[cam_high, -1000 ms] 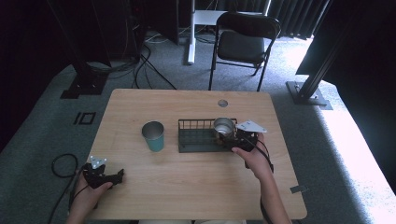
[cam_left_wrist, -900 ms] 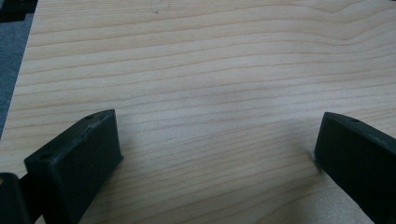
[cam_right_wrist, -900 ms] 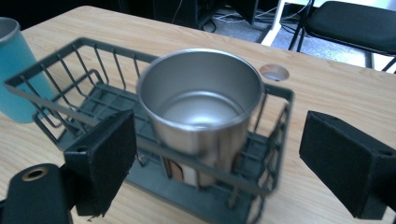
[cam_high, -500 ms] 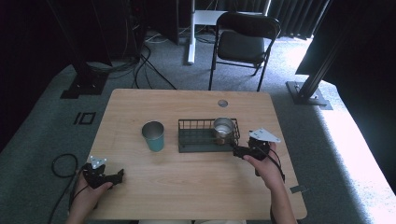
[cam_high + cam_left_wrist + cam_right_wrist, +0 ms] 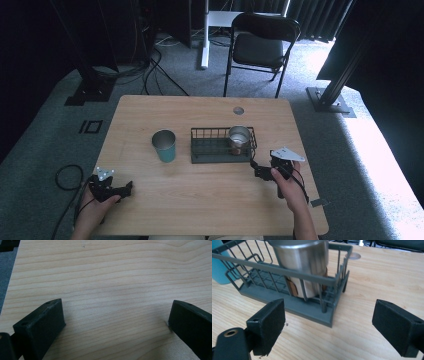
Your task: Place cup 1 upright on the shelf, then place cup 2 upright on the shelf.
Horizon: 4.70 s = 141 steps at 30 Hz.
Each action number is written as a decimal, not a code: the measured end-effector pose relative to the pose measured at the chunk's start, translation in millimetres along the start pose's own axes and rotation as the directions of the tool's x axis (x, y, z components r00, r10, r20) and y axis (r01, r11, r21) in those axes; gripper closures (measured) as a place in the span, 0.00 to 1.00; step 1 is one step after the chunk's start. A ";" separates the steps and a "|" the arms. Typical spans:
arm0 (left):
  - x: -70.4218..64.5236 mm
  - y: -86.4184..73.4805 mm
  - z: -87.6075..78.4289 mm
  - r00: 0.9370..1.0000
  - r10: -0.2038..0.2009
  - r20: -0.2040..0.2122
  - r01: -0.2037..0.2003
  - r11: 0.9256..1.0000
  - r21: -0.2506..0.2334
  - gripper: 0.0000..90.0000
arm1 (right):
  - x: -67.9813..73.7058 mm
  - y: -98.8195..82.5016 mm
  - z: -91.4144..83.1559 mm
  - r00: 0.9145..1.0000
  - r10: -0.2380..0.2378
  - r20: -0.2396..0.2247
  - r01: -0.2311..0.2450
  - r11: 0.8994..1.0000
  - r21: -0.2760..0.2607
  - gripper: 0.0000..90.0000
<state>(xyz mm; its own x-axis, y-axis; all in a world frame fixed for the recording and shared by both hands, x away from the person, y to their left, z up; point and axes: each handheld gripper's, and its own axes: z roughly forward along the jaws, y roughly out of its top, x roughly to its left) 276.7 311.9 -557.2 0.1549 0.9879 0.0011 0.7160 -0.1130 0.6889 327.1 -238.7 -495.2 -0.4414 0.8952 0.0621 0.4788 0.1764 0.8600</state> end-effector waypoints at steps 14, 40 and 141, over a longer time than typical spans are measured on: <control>0.0 0.0 0.0 1.000 0.000 0.000 0.000 1.000 0.000 0.01 | -16.8 -36.2 -2.0 0.997 0.008 0.072 -0.013 0.998 0.069 0.12; 0.1 0.1 0.0 1.000 0.000 0.000 0.000 1.000 0.000 0.01 | -46.0 -81.0 -20.6 0.988 0.017 0.154 -0.046 0.981 0.188 0.12; -75.1 91.0 22.8 0.932 0.272 0.239 -0.188 0.928 -0.323 0.01 | -45.7 -80.5 -17.4 0.990 0.019 0.137 -0.050 0.974 0.221 0.12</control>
<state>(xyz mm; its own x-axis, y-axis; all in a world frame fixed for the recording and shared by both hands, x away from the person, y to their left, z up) 345.7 224.9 -511.2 0.5015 0.8650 0.0153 0.4156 -0.2563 0.8727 295.5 -301.0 -558.4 -0.3235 0.9462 0.0085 0.6563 0.2179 0.7223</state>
